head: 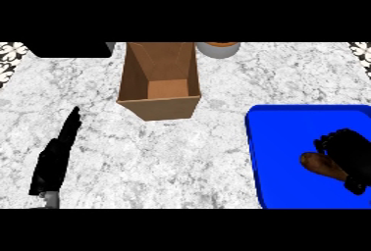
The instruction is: Pick the sweet potato from the tray and place it in the cardboard box
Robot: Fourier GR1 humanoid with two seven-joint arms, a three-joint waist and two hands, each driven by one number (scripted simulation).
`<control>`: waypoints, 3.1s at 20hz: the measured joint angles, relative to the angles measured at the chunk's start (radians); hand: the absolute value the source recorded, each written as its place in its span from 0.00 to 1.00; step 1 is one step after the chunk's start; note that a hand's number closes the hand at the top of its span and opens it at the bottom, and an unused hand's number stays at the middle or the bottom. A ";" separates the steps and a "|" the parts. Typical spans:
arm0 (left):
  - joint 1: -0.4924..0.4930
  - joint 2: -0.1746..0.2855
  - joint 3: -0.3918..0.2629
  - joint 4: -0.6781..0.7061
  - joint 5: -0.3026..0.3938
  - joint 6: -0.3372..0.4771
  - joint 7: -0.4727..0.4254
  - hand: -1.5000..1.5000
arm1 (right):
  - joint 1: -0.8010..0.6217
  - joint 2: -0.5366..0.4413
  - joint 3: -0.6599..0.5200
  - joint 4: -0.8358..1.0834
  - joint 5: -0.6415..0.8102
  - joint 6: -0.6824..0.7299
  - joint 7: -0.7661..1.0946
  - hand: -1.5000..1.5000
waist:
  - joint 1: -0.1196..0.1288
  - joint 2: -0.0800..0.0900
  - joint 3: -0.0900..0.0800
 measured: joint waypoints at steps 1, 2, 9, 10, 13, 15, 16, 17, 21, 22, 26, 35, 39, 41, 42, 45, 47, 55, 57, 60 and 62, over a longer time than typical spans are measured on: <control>0.005 -0.001 0.002 0.000 0.001 -0.003 -0.005 0.50 | -0.002 0.006 -0.005 0.008 0.002 -0.025 -0.011 1.00 | 0.000 0.000 0.000; -0.012 0.004 0.012 0.018 0.004 -0.009 -0.007 0.50 | 0.009 0.012 -0.004 -0.003 0.006 -0.048 -0.015 1.00 | -0.002 0.000 0.000; 0.001 0.010 0.037 0.021 0.006 -0.007 -0.002 0.50 | 0.075 0.196 -0.083 -0.103 -0.018 0.007 0.243 1.00 | -0.037 -0.009 -0.001; 0.008 0.008 0.041 0.024 0.007 -0.003 -0.002 0.50 | 0.091 0.242 -0.106 -0.108 -0.025 0.014 0.309 1.00 | -0.050 -0.012 -0.004; 0.021 0.012 0.049 0.020 0.010 -0.002 -0.003 0.50 | 0.129 0.380 -0.142 -0.162 -0.016 0.028 0.509 1.00 | -0.065 -0.020 -0.010; 0.020 0.013 0.051 0.019 0.013 -0.005 -0.004 0.50 | 0.145 0.464 -0.128 -0.224 0.007 0.045 0.641 1.00 | -0.063 -0.019 -0.007; 0.019 0.017 0.051 0.019 0.013 -0.008 -0.005 0.50 | 0.152 0.495 -0.108 -0.256 0.017 0.048 0.709 1.00 | -0.059 -0.017 -0.005; 0.016 0.016 0.051 0.020 0.013 -0.009 -0.005 0.50 | 0.156 0.520 -0.080 -0.295 0.025 0.057 0.775 1.00 | -0.056 -0.016 -0.003; 0.008 0.010 0.041 0.026 0.009 -0.012 -0.011 0.50 | 0.140 0.575 0.081 -0.458 0.016 0.069 1.020 1.00 | -0.032 -0.011 0.001; 0.007 0.014 0.042 0.025 0.011 -0.017 -0.011 0.50 | 0.125 0.582 0.126 -0.501 0.014 0.064 1.067 1.00 | -0.026 -0.011 0.002; -0.006 0.004 0.026 0.027 0.002 -0.018 -0.012 0.50 | 0.019 0.599 0.307 -0.622 0.013 0.042 1.239 1.00 | -0.003 -0.007 0.004; -0.019 0.002 0.013 0.009 -0.003 -0.037 0.005 0.50 | -0.428 0.601 0.490 -0.568 -0.060 0.045 1.466 1.00 | 0.024 0.001 0.005; -0.033 -0.010 0.008 0.023 -0.009 -0.033 -0.001 0.50 | -0.604 0.600 0.445 -0.427 -0.139 0.023 1.496 1.00 | 0.031 0.005 0.005; -0.038 -0.012 0.004 0.027 -0.016 -0.030 0.002 0.50 | -0.678 0.599 0.418 -0.355 -0.178 0.011 1.503 1.00 | 0.035 0.006 0.005; -0.043 -0.010 0.008 0.029 -0.012 -0.034 0.001 0.50 | -0.718 0.599 0.390 -0.314 -0.201 0.007 1.499 1.00 | 0.037 0.007 0.005; -0.040 -0.005 0.016 0.034 -0.005 -0.043 -0.012 0.50 | -0.799 0.600 0.354 -0.190 -0.250 -0.019 1.494 1.00 | 0.042 0.008 0.005; -0.048 -0.012 0.009 0.025 -0.011 -0.038 0.002 0.50 | -0.848 0.600 0.312 -0.104 -0.287 -0.035 1.477 1.00 | 0.043 0.010 0.006; -0.076 -0.015 0.007 0.048 -0.015 -0.047 0.000 0.50 | -1.010 0.602 0.217 0.284 -0.429 -0.157 1.419 1.00 | 0.062 0.017 0.006; -0.085 -0.015 0.008 0.054 -0.014 -0.049 0.001 0.50 | -1.040 0.603 0.197 0.383 -0.463 -0.190 1.400 1.00 | 0.064 0.019 0.006; -0.081 -0.014 0.007 0.055 -0.016 -0.053 -0.009 0.50 | -1.057 0.603 0.173 0.503 -0.498 -0.271 1.379 0.00 | 0.069 0.020 0.006; -0.088 -0.014 0.009 0.062 -0.016 -0.054 -0.011 0.50 | -1.062 0.603 0.174 0.568 -0.531 -0.328 1.366 0.00 | 0.070 0.021 0.006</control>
